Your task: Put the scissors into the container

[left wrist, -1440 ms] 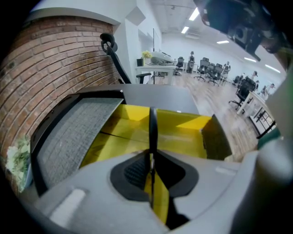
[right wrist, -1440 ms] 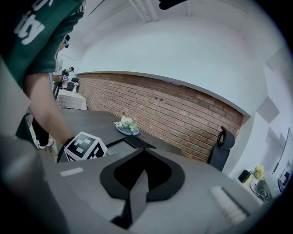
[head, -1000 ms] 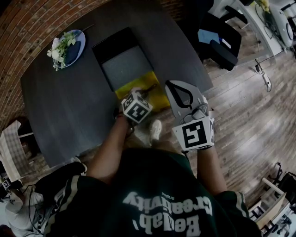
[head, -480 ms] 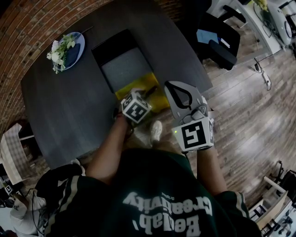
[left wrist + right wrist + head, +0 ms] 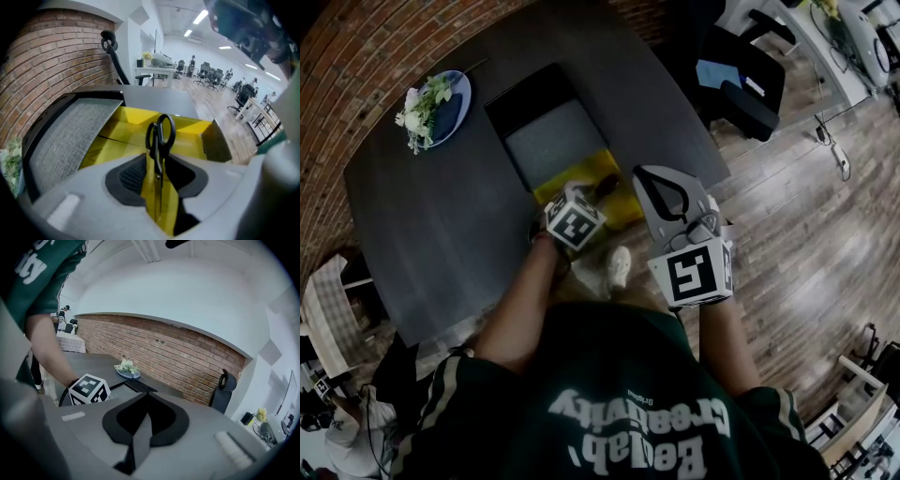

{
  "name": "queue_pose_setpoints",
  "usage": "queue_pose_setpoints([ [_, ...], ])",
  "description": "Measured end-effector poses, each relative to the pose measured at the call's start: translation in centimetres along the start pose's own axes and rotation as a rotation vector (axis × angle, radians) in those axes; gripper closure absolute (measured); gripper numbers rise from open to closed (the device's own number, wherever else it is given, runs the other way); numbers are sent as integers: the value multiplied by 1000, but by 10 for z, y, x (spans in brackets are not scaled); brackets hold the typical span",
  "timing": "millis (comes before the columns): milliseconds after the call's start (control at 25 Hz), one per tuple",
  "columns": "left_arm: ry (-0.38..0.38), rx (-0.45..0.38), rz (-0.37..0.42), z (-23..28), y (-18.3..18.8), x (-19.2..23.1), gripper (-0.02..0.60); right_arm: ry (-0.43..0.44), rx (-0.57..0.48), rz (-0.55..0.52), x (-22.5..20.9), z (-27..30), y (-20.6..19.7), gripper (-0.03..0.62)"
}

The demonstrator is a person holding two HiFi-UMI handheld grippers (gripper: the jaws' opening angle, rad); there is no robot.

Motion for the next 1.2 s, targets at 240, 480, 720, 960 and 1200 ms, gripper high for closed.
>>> queue_pose_setpoints([
  [240,-14,-1,6,0,0,-3,426,0,2,-2,-1,-1,-2,588],
  [480,-20,7,3,1,1,-4,426,-8,0,6,-5,-3,-5,588],
  [720,-15,4,6,1,0,-3,426,-8,-1,7,-2,-2,-6,588],
  [960,-13,-3,3,2,0,-3,426,-4,-1,6,-3,0,-5,588],
  [1200,-10,-11,5,1,3,-3,426,-5,-2,6,-2,0,-5,588],
])
Point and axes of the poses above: the fingertips, and each gripper's own axes: z forward along the fingers, x to its left, y out of its top, the point moved 2 cm from there along -z, backward along the fingers, and after that the axes turned 9 degrees about -z, right-handed, at the moved point
